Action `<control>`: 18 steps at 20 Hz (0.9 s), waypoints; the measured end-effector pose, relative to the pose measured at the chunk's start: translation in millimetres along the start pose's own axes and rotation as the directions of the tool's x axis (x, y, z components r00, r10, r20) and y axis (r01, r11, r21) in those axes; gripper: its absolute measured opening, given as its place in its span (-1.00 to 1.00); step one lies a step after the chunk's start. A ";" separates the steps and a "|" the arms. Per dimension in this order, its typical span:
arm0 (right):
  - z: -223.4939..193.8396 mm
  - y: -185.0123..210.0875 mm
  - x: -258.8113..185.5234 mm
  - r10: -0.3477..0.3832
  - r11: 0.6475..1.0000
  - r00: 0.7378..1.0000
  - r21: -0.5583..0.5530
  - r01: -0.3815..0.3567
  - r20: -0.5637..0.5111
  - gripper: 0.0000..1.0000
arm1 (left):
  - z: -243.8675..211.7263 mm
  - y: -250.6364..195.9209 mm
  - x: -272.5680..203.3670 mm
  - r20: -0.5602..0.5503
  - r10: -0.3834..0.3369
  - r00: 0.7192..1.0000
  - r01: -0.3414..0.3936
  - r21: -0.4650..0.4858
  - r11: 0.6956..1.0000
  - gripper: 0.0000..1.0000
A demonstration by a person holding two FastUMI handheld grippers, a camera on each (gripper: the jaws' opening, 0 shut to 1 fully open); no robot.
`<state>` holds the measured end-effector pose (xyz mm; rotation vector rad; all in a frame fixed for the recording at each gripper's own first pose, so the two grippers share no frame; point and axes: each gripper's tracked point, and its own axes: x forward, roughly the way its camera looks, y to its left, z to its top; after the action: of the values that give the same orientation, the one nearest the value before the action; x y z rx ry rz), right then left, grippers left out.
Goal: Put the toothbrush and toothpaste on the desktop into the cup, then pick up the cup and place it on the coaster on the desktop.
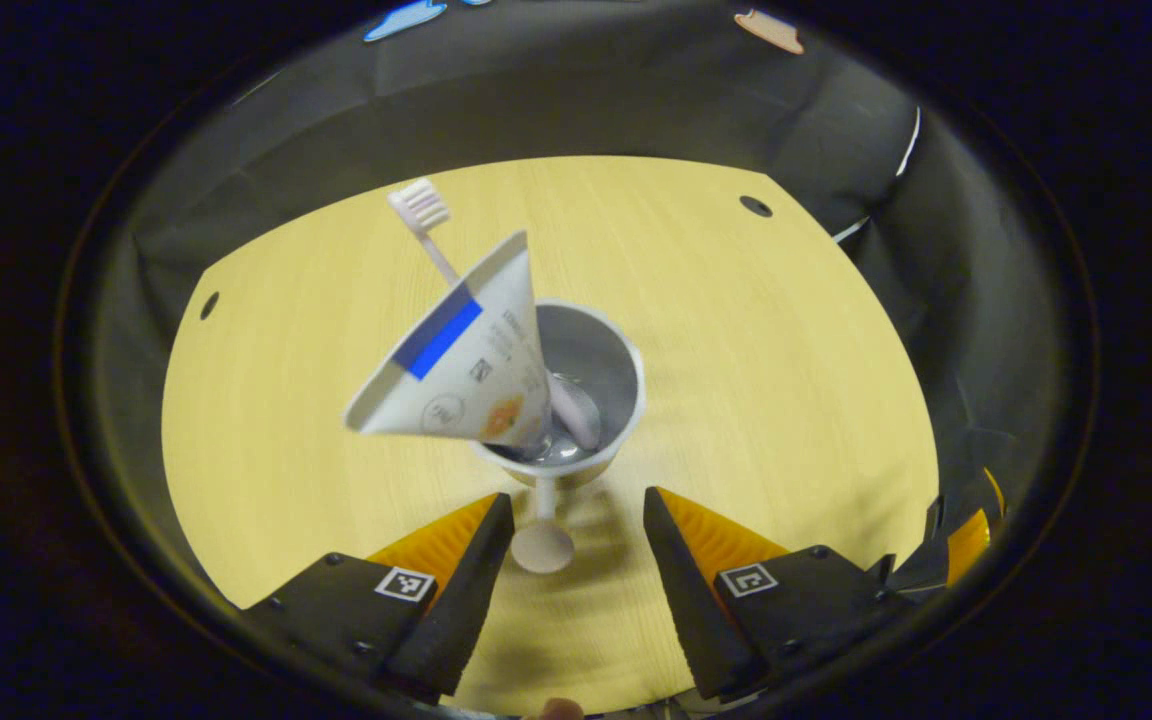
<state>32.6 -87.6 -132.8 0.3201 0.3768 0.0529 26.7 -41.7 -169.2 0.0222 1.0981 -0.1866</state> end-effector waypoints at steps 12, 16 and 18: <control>39.0 41.2 -19.7 0.089 0.985 0.986 -0.159 -0.066 0.142 0.89 | -32.4 66.4 -181.3 0.486 0.051 0.873 -0.002 -0.100 0.995 0.76; 54.2 55.4 -30.3 0.088 0.984 0.974 -0.172 -0.052 0.208 0.89 | -18.4 77.2 -200.6 0.627 0.069 0.776 -0.019 -0.087 0.996 0.75; 64.7 61.5 -37.2 0.084 0.981 0.962 -0.190 -0.034 0.260 0.90 | -14.4 83.3 -213.0 0.691 0.082 0.718 -0.033 -0.084 0.996 0.76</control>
<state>22.5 -52.6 -43.3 0.1521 0.0932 0.1013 -66.5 71.5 6.9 -0.0702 0.3365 -0.0851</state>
